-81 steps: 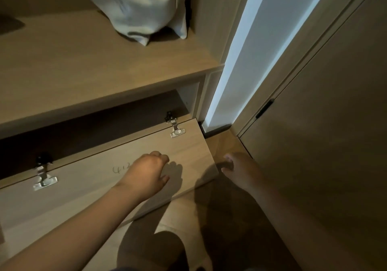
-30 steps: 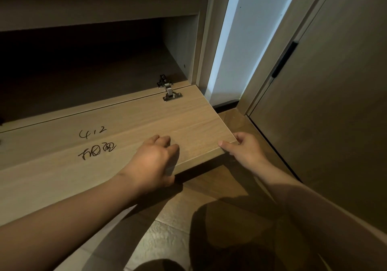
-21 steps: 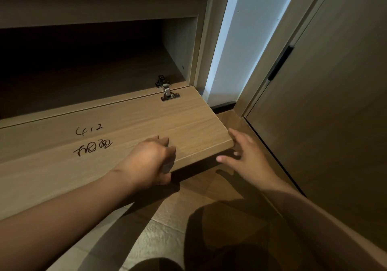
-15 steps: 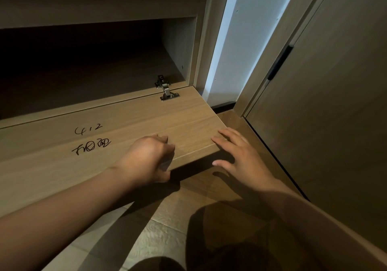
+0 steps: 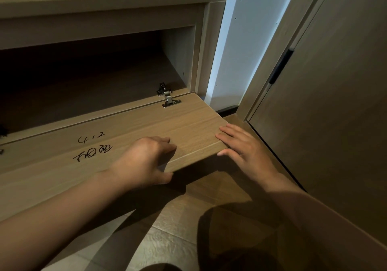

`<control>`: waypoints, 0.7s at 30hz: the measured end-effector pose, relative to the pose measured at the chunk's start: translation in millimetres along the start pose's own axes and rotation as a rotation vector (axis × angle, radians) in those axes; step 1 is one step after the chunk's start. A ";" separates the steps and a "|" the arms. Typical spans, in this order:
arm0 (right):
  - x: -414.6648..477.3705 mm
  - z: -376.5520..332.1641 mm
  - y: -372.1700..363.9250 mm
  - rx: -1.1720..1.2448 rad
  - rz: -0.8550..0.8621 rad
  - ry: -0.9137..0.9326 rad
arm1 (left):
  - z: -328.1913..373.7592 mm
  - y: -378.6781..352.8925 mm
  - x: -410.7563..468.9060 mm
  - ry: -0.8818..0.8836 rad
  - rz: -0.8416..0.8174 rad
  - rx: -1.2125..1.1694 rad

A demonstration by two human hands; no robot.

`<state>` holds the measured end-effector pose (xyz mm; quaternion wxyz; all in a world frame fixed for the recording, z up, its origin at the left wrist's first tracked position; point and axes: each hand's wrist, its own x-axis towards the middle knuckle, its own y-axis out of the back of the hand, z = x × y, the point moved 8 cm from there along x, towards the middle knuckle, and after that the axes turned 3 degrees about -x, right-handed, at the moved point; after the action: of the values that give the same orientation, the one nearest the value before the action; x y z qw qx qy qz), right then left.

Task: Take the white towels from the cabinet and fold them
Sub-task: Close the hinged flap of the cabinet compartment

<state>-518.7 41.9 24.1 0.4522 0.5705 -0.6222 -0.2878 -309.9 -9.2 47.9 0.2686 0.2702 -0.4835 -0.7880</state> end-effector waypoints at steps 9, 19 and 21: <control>6.2 -8.0 16.7 0.062 0.086 -0.037 | 2.2 27.6 -0.7 0.013 0.024 -0.049; 79.5 -34.8 79.0 0.125 0.201 -0.036 | 17.6 109.4 11.5 -0.014 0.116 0.008; 90.6 -37.1 84.1 0.137 0.197 -0.050 | 15.9 122.9 11.9 -0.001 0.150 0.012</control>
<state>-517.9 -24.8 134.7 0.4227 0.5289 -0.7044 -0.2131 -309.4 -55.3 163.6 0.3249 0.2346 -0.5073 -0.7630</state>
